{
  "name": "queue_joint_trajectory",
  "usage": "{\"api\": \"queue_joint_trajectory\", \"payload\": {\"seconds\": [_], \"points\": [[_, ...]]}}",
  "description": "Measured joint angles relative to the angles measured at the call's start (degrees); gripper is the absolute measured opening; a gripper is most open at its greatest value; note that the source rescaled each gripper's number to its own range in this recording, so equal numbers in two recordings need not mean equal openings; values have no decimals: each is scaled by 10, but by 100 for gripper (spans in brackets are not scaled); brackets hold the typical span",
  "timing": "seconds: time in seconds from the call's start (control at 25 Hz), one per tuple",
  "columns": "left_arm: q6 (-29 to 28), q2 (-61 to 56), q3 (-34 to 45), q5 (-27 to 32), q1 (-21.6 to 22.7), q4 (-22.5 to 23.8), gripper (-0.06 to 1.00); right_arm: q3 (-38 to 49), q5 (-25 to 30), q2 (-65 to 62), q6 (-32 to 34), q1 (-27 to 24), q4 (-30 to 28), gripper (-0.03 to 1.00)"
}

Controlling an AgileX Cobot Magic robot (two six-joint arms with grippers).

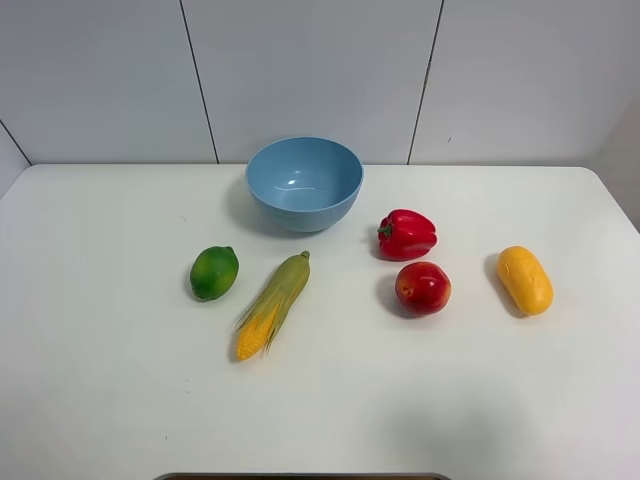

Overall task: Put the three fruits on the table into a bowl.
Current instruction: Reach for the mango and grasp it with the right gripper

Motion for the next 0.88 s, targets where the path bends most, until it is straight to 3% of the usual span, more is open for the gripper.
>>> {"api": "queue_joint_trajectory", "payload": {"seconds": [0.4, 0.88], "points": [[0, 0, 0, 0, 0, 0, 100, -33, 0, 10, 73, 0, -35, 100], [0, 0, 0, 0, 0, 0, 100, -193, 2, 227, 79, 0, -46, 100]]}}
